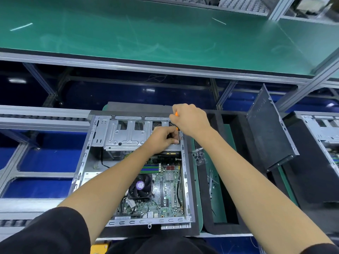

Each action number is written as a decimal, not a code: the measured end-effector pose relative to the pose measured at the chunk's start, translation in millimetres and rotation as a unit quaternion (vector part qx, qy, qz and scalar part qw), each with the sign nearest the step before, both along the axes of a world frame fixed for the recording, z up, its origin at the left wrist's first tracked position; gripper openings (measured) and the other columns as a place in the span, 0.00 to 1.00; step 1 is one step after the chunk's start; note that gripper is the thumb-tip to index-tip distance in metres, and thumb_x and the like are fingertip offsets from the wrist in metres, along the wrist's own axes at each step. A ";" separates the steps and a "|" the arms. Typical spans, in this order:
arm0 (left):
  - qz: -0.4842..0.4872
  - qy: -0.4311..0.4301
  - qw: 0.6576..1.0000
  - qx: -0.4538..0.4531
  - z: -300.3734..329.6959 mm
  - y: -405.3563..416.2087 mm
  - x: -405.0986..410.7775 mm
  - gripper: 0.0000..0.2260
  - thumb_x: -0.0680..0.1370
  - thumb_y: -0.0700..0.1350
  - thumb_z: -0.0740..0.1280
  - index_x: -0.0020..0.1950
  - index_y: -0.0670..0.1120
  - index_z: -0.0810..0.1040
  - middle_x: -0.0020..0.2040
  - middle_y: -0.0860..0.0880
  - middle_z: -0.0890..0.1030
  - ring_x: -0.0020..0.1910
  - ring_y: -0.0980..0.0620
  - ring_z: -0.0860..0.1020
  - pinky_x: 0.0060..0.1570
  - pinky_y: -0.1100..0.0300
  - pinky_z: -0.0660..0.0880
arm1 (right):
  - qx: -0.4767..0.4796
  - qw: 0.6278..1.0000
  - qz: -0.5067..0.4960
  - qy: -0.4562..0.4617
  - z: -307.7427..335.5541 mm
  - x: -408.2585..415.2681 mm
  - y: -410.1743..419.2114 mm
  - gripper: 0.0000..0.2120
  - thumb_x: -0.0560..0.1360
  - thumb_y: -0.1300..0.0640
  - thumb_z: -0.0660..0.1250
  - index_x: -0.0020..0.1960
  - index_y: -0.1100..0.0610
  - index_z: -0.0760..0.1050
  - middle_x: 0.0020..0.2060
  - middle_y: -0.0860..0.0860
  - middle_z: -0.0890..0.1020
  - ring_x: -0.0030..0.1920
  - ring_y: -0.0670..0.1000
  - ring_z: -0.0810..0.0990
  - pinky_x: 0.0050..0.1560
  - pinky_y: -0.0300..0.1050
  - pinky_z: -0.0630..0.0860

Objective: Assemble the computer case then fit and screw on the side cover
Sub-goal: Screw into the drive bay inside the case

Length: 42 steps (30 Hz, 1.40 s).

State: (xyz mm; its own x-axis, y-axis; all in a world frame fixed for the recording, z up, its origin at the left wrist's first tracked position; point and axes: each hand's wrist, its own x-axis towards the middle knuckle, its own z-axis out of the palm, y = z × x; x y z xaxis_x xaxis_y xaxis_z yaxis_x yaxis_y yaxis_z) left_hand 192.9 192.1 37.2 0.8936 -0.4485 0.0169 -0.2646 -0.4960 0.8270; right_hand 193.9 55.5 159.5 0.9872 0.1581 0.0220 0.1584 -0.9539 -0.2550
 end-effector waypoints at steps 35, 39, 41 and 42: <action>-0.061 -0.013 0.997 -0.052 2.9 6.2 -3.3 0.13 0.74 0.37 0.72 0.54 0.46 0.74 0.41 0.53 0.83 0.44 0.53 0.82 0.49 0.69 0.73 | 0.054 0.996 -0.065 0.005 -6.2 -14.7 -29.5 0.10 0.77 0.51 0.59 0.37 0.50 0.66 0.33 0.50 0.77 0.35 0.53 0.74 0.34 0.47 0.65; -0.053 -0.015 0.997 -0.048 3.2 6.1 -5.3 0.12 0.74 0.38 0.71 0.53 0.49 0.74 0.41 0.55 0.82 0.44 0.54 0.81 0.47 0.70 0.72 | 0.061 0.996 -0.068 -0.007 -6.5 -14.6 -31.2 0.10 0.77 0.50 0.60 0.38 0.51 0.68 0.31 0.48 0.76 0.32 0.49 0.72 0.32 0.45 0.63; -0.046 -0.017 0.998 -0.042 2.8 7.4 -4.8 0.11 0.74 0.40 0.72 0.53 0.50 0.75 0.42 0.56 0.81 0.47 0.56 0.79 0.48 0.72 0.69 | 0.062 0.996 -0.070 -0.013 -6.6 -15.6 -32.8 0.09 0.77 0.50 0.60 0.38 0.50 0.68 0.31 0.48 0.77 0.31 0.48 0.72 0.31 0.44 0.63; -0.041 -0.031 0.998 -0.028 2.2 8.5 -4.0 0.10 0.74 0.43 0.73 0.53 0.52 0.76 0.43 0.57 0.80 0.49 0.58 0.77 0.49 0.73 0.67 | 0.062 0.995 -0.071 -0.014 -6.6 -16.2 -33.5 0.09 0.77 0.50 0.60 0.39 0.50 0.68 0.32 0.48 0.77 0.32 0.49 0.73 0.31 0.44 0.63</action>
